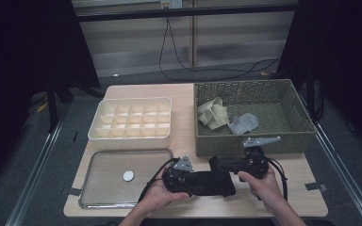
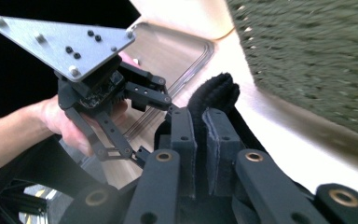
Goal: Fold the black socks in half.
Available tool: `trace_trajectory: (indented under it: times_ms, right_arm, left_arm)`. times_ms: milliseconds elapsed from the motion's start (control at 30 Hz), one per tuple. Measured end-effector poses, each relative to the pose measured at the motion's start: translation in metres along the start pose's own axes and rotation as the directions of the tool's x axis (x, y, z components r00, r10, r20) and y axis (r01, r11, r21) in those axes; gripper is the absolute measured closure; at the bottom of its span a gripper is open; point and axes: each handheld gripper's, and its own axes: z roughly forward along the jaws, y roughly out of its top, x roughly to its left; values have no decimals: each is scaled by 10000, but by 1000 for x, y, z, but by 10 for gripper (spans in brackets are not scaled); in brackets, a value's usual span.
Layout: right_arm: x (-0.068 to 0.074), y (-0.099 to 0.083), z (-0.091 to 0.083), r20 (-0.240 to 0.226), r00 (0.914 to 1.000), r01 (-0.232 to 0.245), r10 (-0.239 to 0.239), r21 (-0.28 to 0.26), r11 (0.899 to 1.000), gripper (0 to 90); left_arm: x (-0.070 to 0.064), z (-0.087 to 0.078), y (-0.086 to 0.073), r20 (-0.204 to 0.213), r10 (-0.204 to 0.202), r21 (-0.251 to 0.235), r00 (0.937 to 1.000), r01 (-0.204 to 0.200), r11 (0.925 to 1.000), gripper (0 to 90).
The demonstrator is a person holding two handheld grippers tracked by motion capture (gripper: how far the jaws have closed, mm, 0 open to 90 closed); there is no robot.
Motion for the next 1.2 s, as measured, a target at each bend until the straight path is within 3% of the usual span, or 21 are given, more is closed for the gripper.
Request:
trace_trajectory:
  times_ms: [267, 300, 433, 467, 567, 767, 800, 867, 967, 1100, 1200]
  right_arm:
    - [5, 10, 19, -57, 9996, 265, -263, 551, 9981, 834]
    - [4, 10, 21, -1, 9994, 332, -332, 635, 9974, 833]
    - [2, 2, 36, -74, 9997, 249, -244, 828, 9963, 833]
    - [3, 0, 39, -46, 9997, 243, -239, 964, 9951, 833]
    - [5, 0, 44, -94, 9995, 294, -286, 1007, 9945, 832]
    - [5, -3, 52, -47, 9996, 289, -286, 1111, 9934, 826]
    - [4, -4, 53, -73, 9996, 275, -269, 1154, 9929, 824]
    - [4, -5, 54, -30, 9996, 298, -296, 1232, 9919, 822]
    - [4, -6, 55, 146, 9991, 380, -401, 1265, 9912, 820]
    - [4, -7, 58, 222, 9984, 477, -513, 1399, 9890, 820]
    - [4, -8, 59, 239, 9984, 465, -503, 1391, 9892, 818]
  left_arm:
    - [-3, 2, 2, -34, 8, 51, 10000, -8, 10000, 444]
    - [-4, 4, 1, 22, -50, -180, 10000, 50, 9998, 439]
    - [-7, 5, 2, 32, 61, -75, 10000, -61, 10000, 404]
    - [-8, 4, 3, -221, 134, 40, 9997, -133, 9999, 403]
    - [-7, 5, 2, 84, 109, -87, 9999, -108, 9999, 403]
    - [-5, 2, 1, 210, 32, 79, 9998, -34, 10000, 390]
    - [-5, 2, 0, 189, 7, -104, 9998, -5, 9999, 381]
    - [-4, 0, 0, 266, -41, -44, 9996, 43, 10000, 355]
    - [-2, -7, -2, 75, -180, 81, 9998, 179, 9998, 331]
    - [-2, -20, -3, -166, -147, -180, 9998, 144, 9997, 310]
    - [4, -27, -5, -273, -275, -10, 9992, 275, 9996, 306]
